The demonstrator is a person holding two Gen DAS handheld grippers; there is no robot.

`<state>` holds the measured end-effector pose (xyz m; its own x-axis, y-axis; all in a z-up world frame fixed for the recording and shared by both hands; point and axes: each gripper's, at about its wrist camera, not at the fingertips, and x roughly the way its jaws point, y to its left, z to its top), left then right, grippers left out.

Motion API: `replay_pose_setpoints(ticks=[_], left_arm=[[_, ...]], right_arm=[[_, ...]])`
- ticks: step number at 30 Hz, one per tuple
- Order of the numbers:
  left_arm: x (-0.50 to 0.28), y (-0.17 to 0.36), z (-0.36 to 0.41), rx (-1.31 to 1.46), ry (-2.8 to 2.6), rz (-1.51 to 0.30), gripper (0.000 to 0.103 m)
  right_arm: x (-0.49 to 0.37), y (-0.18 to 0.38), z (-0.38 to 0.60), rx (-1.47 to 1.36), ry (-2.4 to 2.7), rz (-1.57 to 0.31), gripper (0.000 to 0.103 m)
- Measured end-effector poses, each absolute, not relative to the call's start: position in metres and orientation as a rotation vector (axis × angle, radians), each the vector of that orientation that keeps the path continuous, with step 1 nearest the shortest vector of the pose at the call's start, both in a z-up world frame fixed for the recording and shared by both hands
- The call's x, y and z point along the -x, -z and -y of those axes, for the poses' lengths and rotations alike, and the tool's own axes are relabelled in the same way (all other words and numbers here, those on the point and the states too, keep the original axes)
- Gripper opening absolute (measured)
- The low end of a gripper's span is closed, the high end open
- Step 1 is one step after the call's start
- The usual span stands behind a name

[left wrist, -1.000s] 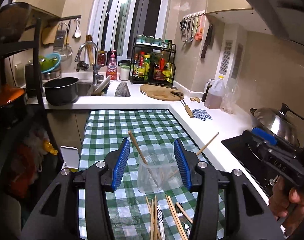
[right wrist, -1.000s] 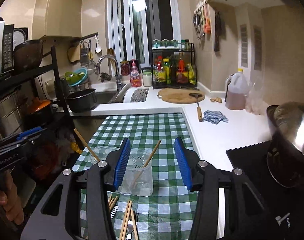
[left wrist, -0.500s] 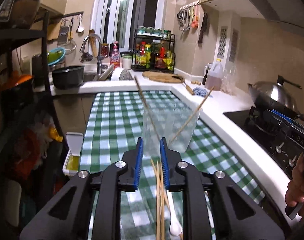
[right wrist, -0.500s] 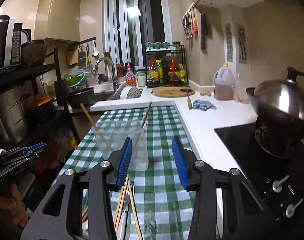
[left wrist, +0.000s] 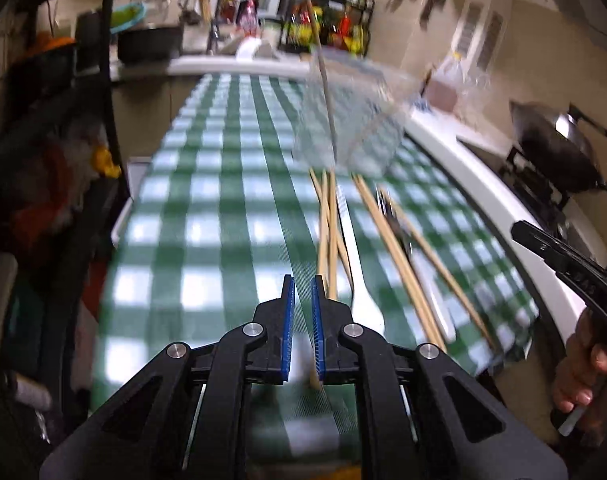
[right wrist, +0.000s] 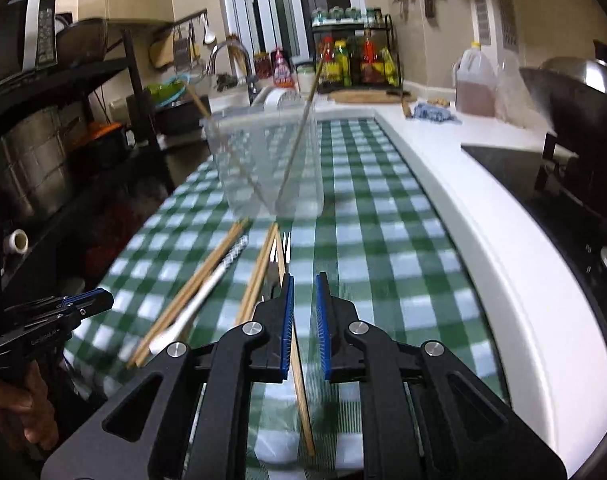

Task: Organize utensils
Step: 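Move both open tools back down toward the remaining utensils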

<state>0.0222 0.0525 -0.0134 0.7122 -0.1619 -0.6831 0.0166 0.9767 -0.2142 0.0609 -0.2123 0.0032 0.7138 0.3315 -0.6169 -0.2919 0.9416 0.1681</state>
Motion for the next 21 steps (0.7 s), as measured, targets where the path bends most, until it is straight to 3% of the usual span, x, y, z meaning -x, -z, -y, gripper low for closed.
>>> replay_pose_setpoints(ticks=[7, 18, 21], left_arm=[[-0.019, 0.039, -0.041, 0.181, 0.109, -0.853, 0.009], [-0.018, 0.047, -0.034, 0.136, 0.102, -0.883, 0.009], [-0.018, 0.048, -0.031, 0.113, 0.094, -0.882, 0.008]], right_arm=[[-0.049, 0.04, 0.213, -0.038, -0.351, -0.808, 0.017], [-0.044, 0.061, 0.208, 0.015, -0.368, -0.866, 0.022], [-0.043, 0.061, 0.204, 0.041, -0.376, -0.859, 0.009]])
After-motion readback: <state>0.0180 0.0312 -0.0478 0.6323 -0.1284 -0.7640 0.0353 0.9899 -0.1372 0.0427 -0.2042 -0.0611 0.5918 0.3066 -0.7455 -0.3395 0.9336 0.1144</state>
